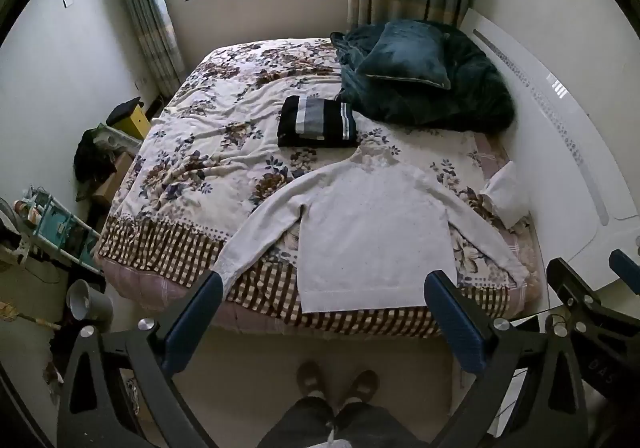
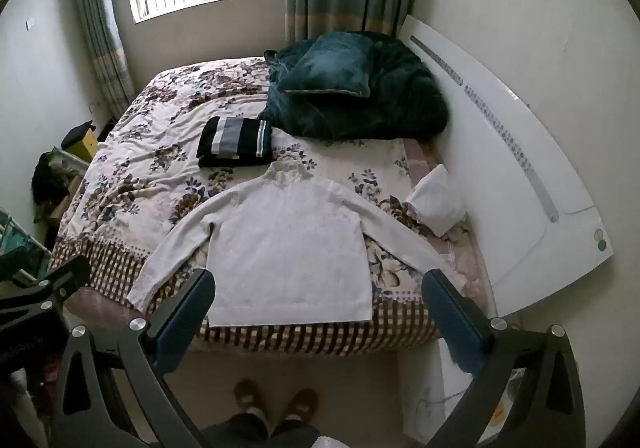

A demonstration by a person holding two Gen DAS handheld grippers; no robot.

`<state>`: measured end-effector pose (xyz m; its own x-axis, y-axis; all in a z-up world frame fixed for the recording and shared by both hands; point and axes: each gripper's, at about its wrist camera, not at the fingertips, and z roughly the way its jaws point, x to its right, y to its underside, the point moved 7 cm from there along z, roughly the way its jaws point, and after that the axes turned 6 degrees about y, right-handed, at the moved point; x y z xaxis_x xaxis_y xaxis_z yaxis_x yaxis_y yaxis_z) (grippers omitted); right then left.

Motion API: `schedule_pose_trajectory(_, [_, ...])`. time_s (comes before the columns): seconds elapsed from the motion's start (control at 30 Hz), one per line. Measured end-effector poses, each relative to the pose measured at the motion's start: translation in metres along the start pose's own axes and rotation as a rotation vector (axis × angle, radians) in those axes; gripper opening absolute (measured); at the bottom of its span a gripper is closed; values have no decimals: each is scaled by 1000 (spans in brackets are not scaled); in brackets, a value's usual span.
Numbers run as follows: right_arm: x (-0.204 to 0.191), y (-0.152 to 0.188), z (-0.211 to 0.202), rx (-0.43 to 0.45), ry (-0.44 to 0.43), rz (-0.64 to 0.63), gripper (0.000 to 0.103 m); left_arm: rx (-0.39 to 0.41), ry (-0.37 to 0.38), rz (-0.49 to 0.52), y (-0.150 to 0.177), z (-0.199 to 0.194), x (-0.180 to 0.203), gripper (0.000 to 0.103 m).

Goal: Fold small clothes

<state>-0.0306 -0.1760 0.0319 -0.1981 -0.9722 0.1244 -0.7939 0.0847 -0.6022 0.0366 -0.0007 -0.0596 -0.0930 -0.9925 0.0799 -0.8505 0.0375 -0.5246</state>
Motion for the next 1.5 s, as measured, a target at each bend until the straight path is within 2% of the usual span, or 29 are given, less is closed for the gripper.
schedule_pose_trajectory(1.5, [-5, 5, -14, -23, -11, 4, 103, -6, -7, -4, 0, -10, -9, 103])
